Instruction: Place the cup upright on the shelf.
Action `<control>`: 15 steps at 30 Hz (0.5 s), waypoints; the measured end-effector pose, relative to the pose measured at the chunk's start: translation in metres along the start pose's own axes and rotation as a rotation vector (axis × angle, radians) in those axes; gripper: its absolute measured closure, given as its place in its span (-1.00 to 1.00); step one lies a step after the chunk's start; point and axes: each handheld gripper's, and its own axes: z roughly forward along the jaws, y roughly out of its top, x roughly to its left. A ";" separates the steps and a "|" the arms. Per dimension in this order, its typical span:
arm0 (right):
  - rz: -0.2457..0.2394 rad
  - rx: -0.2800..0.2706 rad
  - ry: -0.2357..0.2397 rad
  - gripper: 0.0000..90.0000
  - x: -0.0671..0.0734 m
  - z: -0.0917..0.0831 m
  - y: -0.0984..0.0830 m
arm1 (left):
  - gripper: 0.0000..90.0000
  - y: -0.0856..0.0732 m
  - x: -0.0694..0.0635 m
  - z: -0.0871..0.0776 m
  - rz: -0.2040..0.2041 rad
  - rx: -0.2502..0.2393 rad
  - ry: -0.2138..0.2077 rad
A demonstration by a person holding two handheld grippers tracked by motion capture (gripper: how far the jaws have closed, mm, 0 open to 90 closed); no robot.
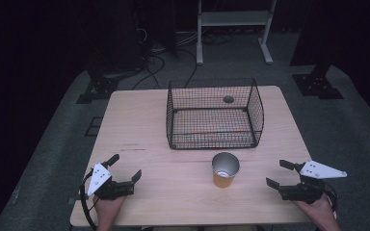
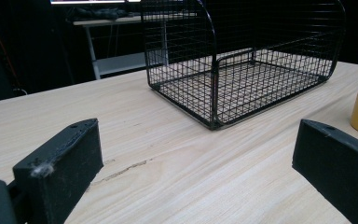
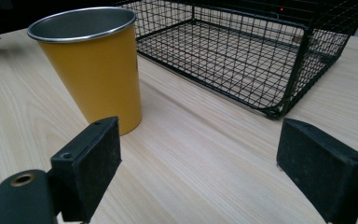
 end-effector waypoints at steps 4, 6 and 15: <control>-0.011 0.009 0.015 -0.71 0.004 0.004 0.001 | -0.98 0.000 0.000 0.000 0.002 0.001 0.000; -0.016 0.014 0.025 -0.71 0.006 0.006 0.002 | -0.98 0.000 0.000 0.000 0.001 0.000 0.000; -0.042 0.025 0.061 -0.71 0.014 0.016 0.008 | -0.98 0.000 0.000 0.000 0.002 0.000 0.000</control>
